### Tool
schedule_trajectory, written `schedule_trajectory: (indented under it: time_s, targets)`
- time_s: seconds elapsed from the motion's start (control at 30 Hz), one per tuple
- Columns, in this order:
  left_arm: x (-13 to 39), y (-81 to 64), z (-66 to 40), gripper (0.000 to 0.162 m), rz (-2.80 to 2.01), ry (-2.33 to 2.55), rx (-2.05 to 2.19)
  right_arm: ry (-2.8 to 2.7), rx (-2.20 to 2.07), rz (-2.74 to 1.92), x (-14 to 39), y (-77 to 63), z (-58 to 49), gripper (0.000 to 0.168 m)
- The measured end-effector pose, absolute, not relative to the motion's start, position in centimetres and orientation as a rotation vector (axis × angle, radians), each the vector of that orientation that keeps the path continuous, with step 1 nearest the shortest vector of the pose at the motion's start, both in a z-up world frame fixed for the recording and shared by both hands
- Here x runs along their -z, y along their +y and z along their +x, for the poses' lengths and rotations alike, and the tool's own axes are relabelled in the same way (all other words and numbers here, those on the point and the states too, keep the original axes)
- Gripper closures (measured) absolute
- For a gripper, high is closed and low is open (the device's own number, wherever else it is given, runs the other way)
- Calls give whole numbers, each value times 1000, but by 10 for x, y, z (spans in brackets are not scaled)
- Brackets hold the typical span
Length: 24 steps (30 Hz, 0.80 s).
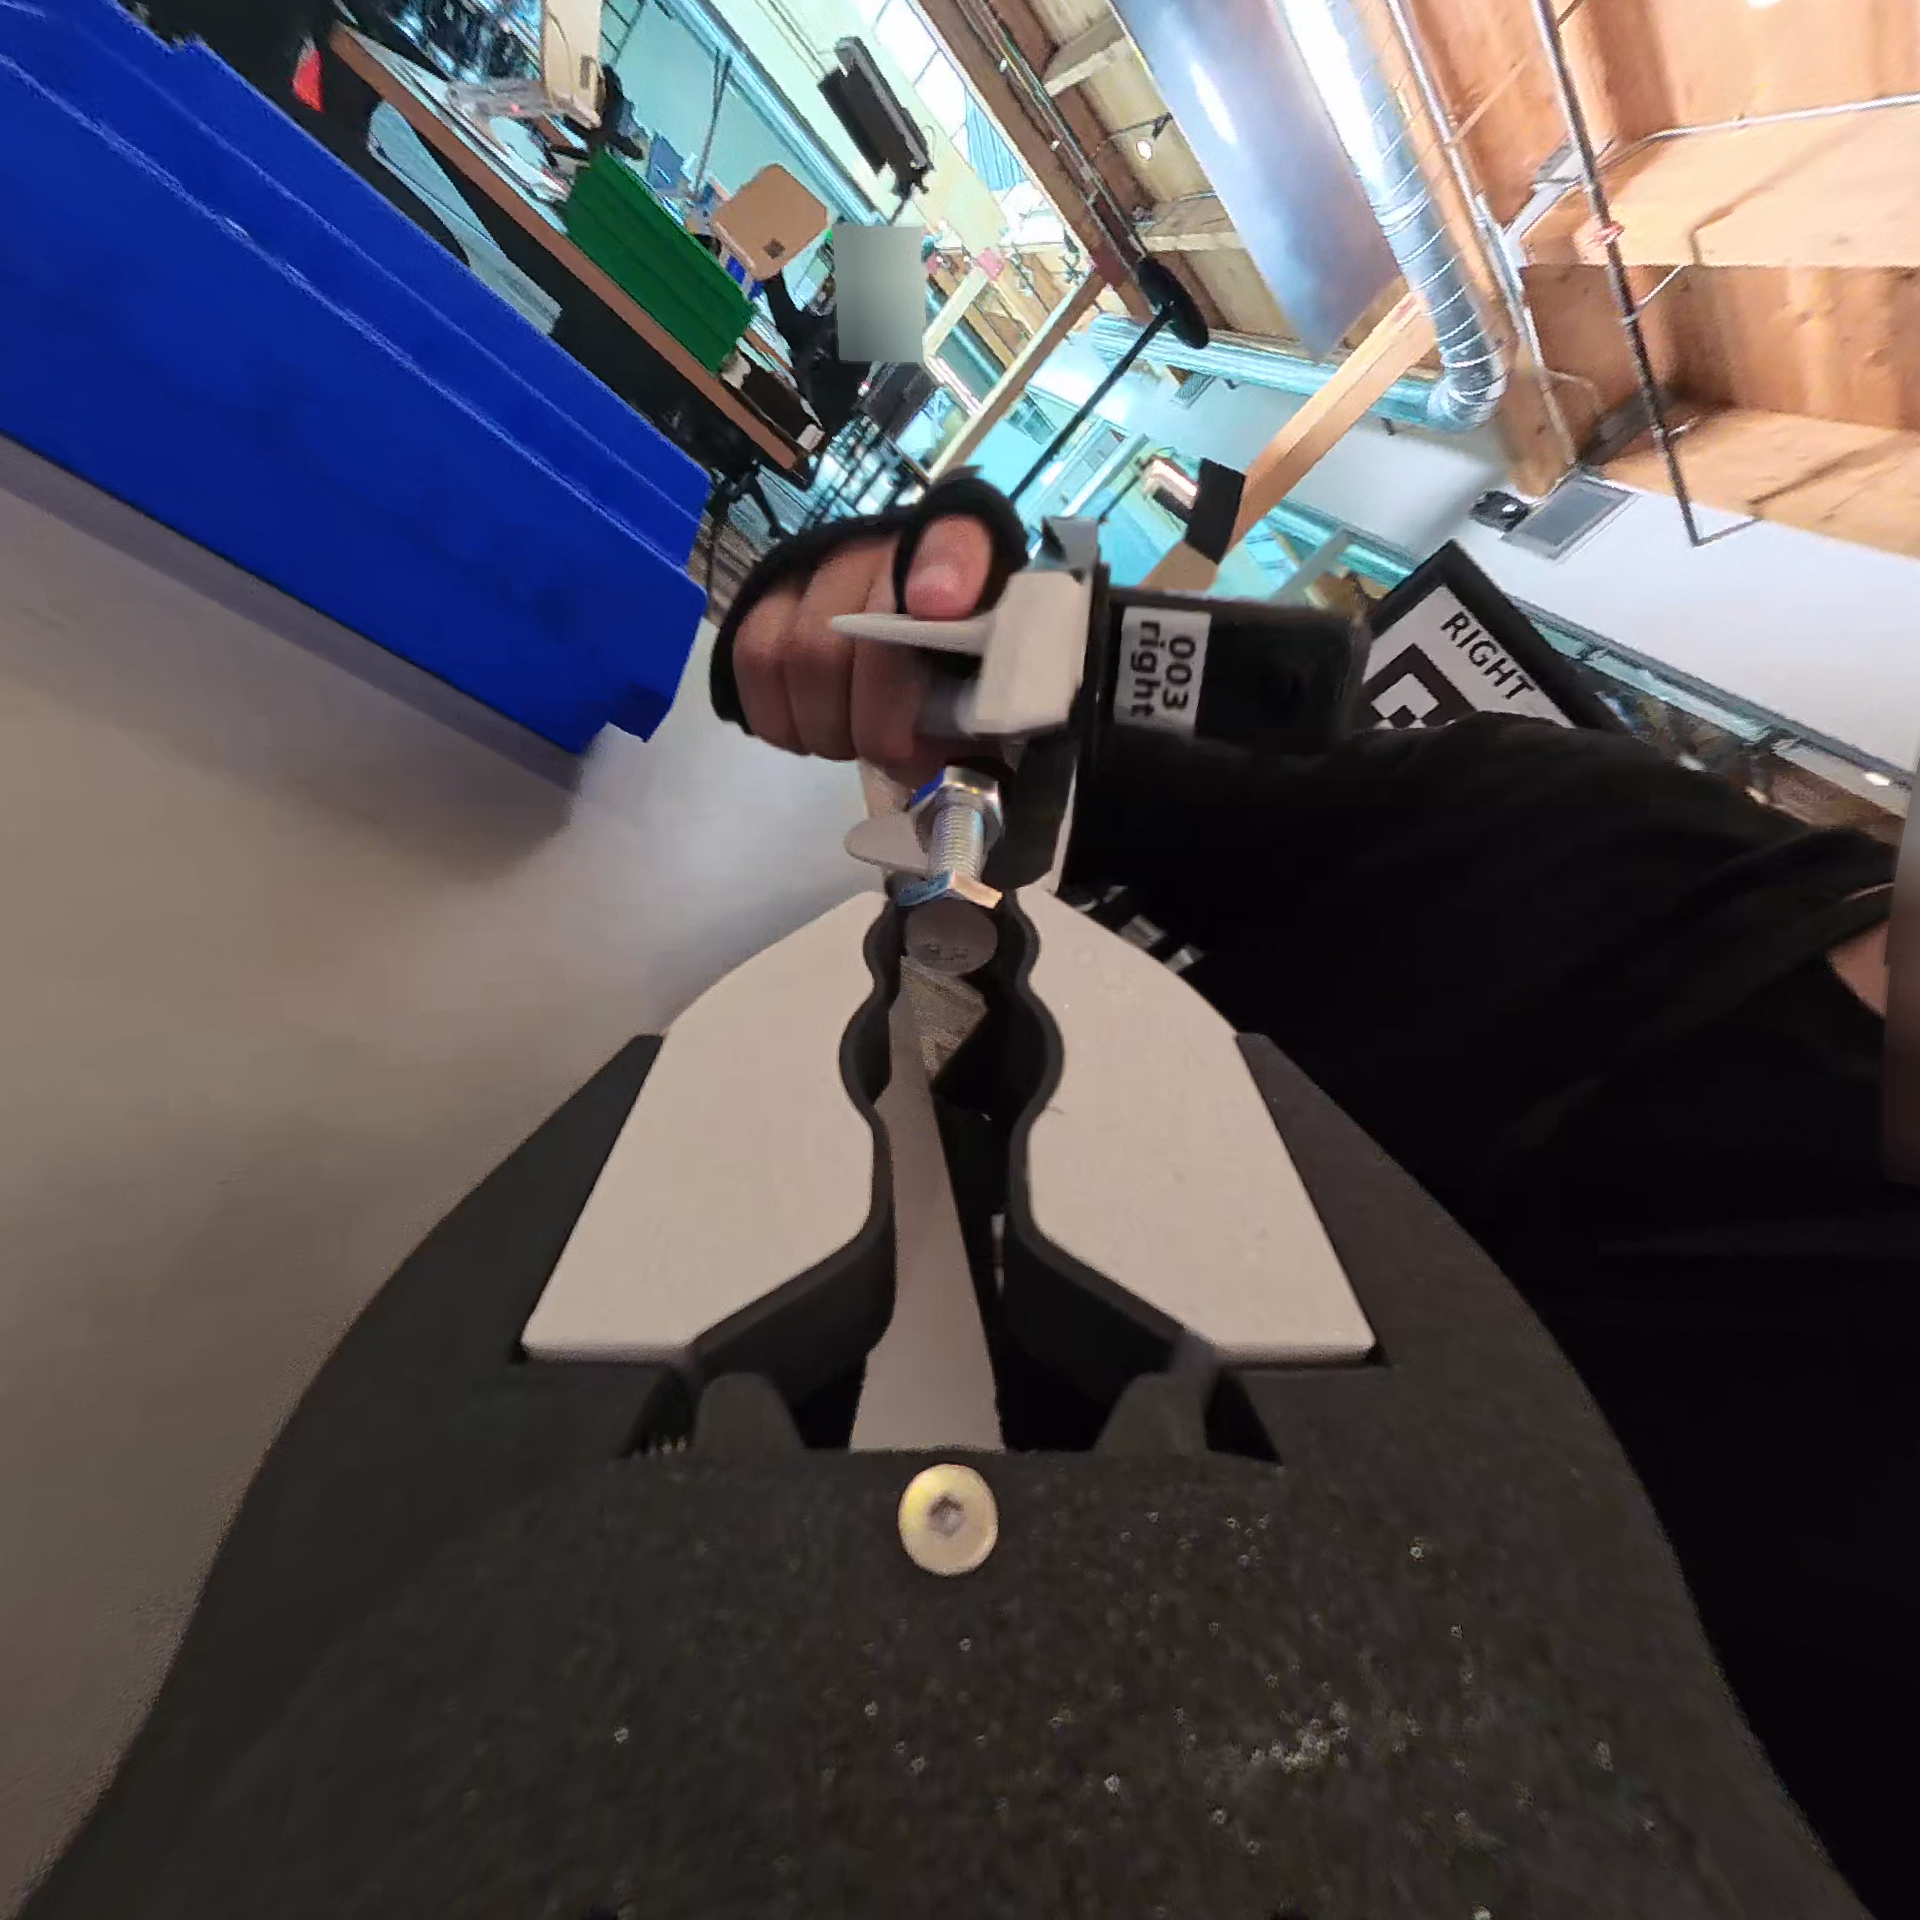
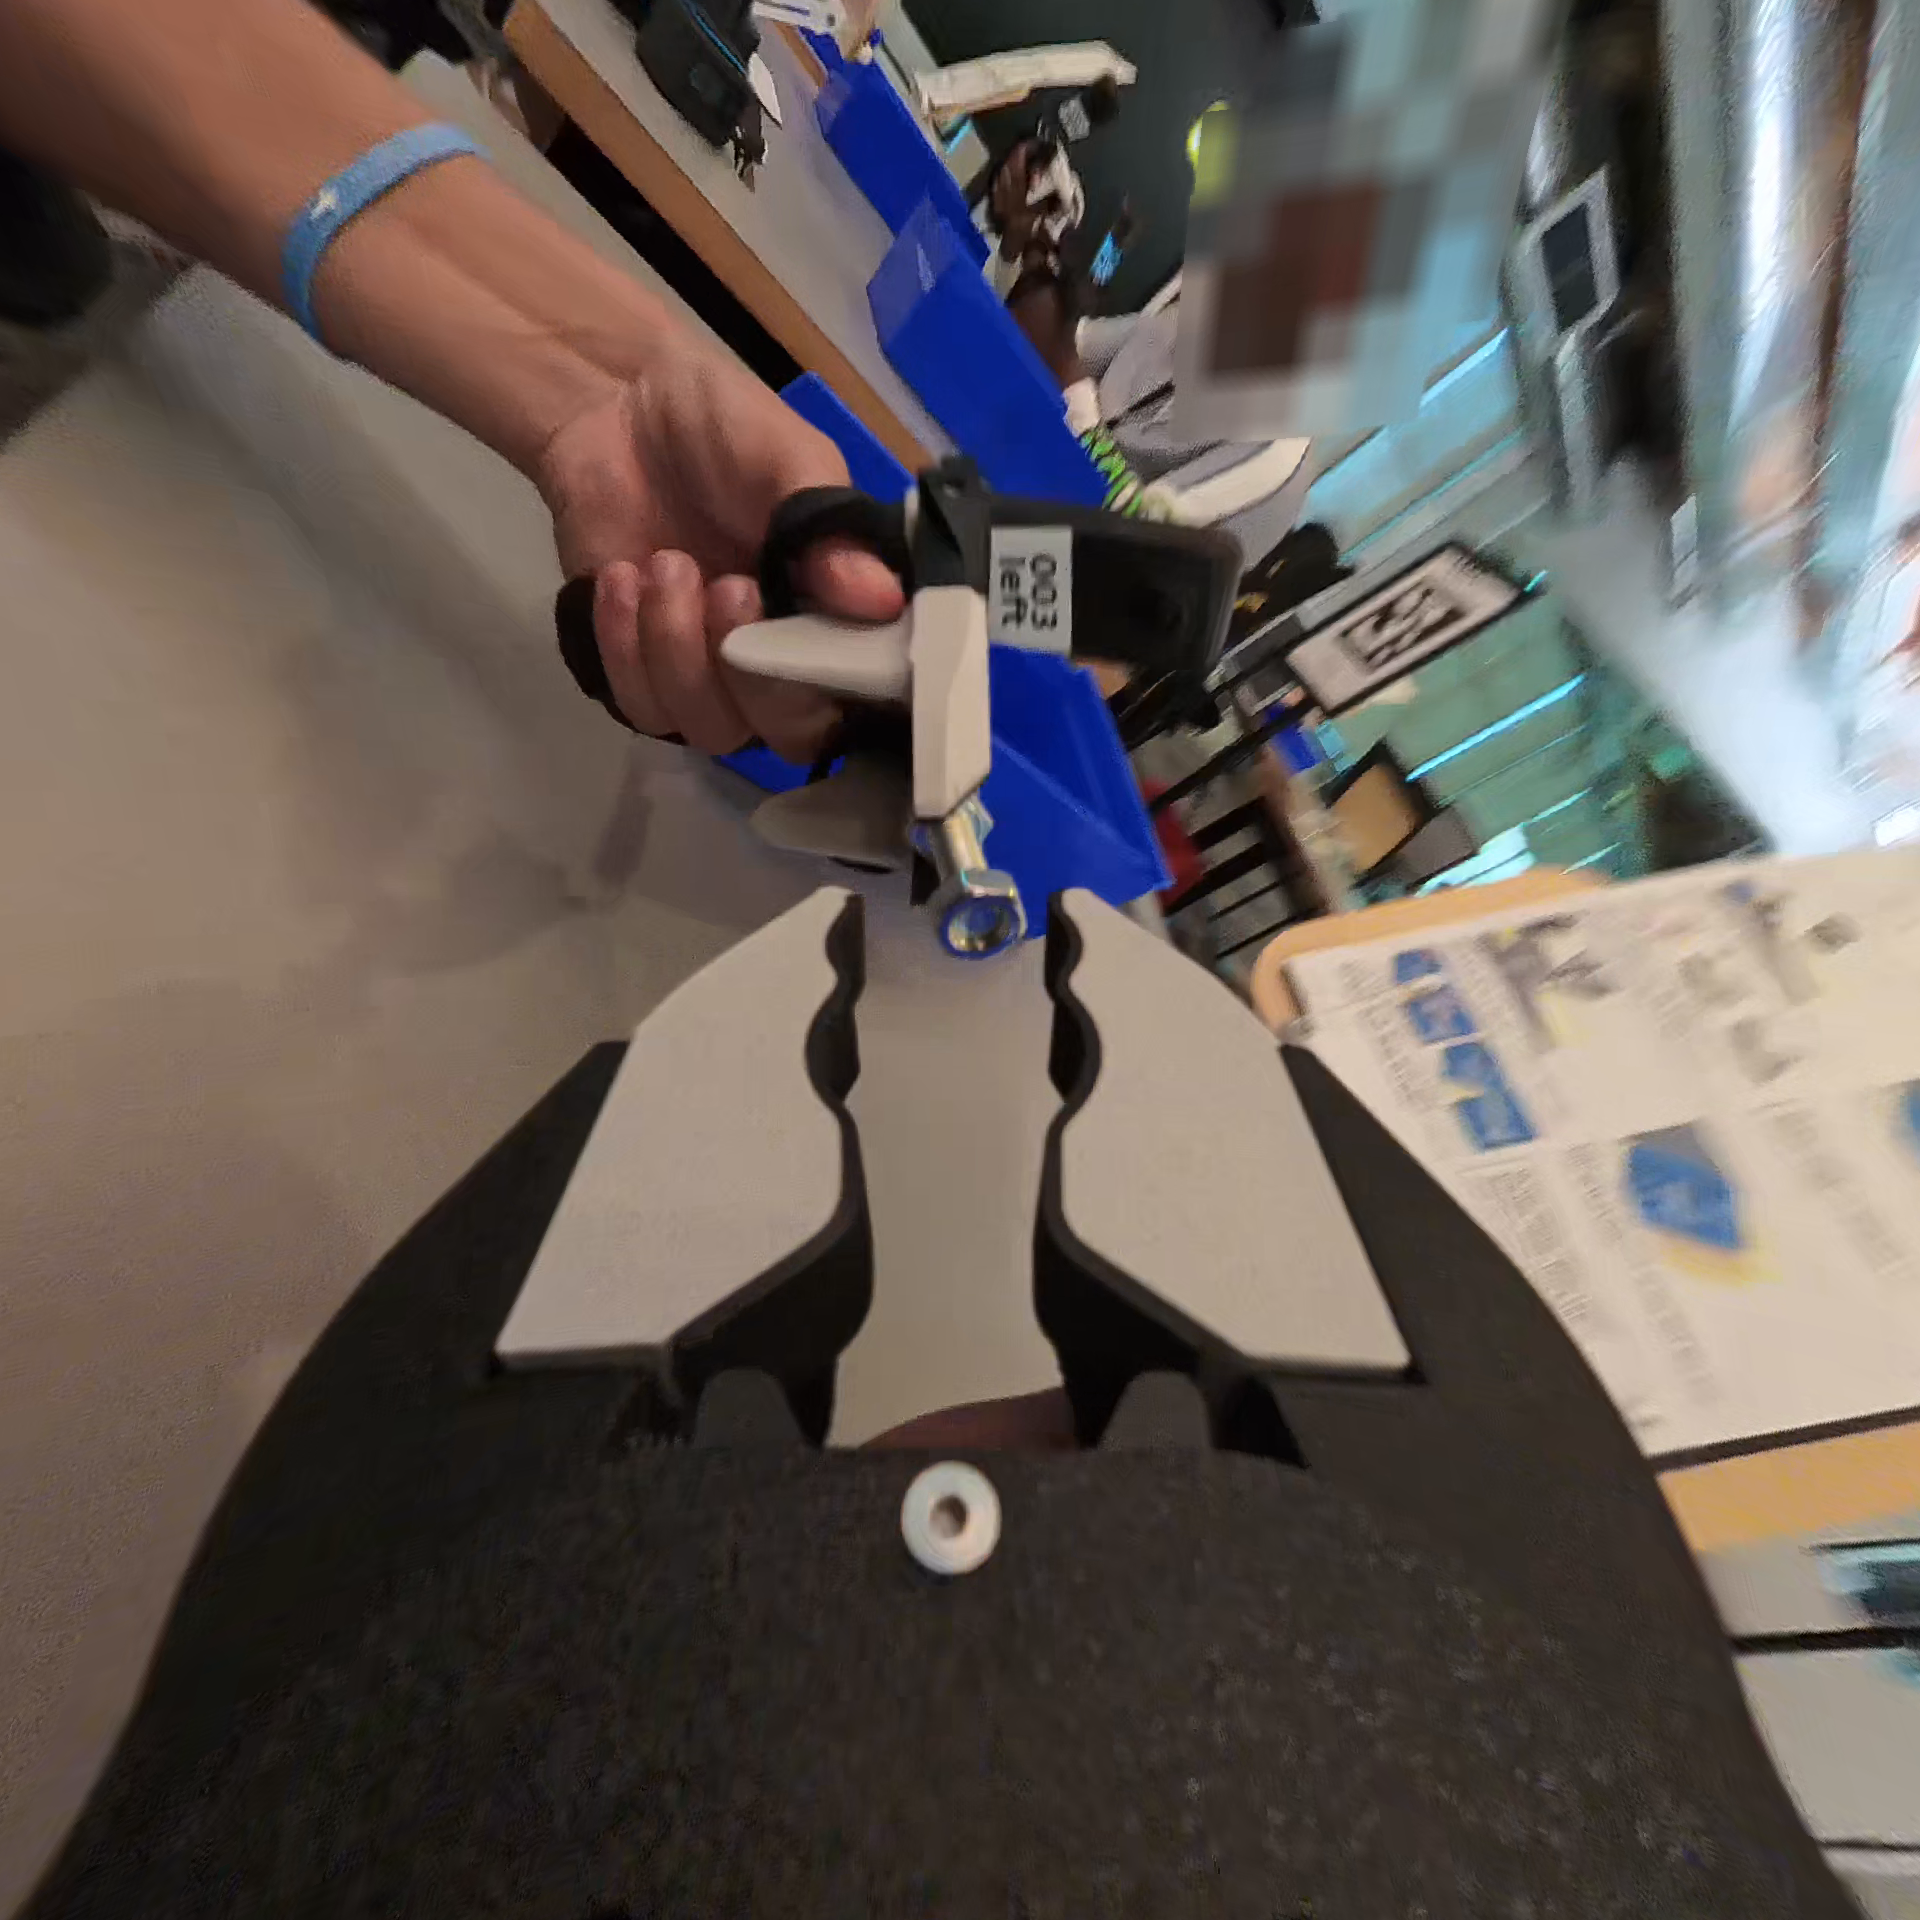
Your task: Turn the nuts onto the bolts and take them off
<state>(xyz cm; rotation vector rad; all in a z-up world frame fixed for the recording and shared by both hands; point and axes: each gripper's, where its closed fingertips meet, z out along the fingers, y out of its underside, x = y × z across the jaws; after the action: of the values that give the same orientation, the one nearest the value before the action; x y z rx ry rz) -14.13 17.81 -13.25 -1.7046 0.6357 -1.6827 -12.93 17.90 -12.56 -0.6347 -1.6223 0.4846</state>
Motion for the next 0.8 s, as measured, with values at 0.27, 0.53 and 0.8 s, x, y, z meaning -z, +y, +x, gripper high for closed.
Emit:
schedule_trajectory:
  time_s: [0.27,0.53,0.8]
  targets:
    - [136,170,-133,145,-1723,694,1711,-1694,-507,-685,136,180,-137,150]
    - [138,181,-140,145,-1726,825,1270,-1195,-1882,-1745,136,180,-142,150]
    - [133,180,-139,145,-1708,793,1340,-1306,-1647,-1545,141,174,-138,103]
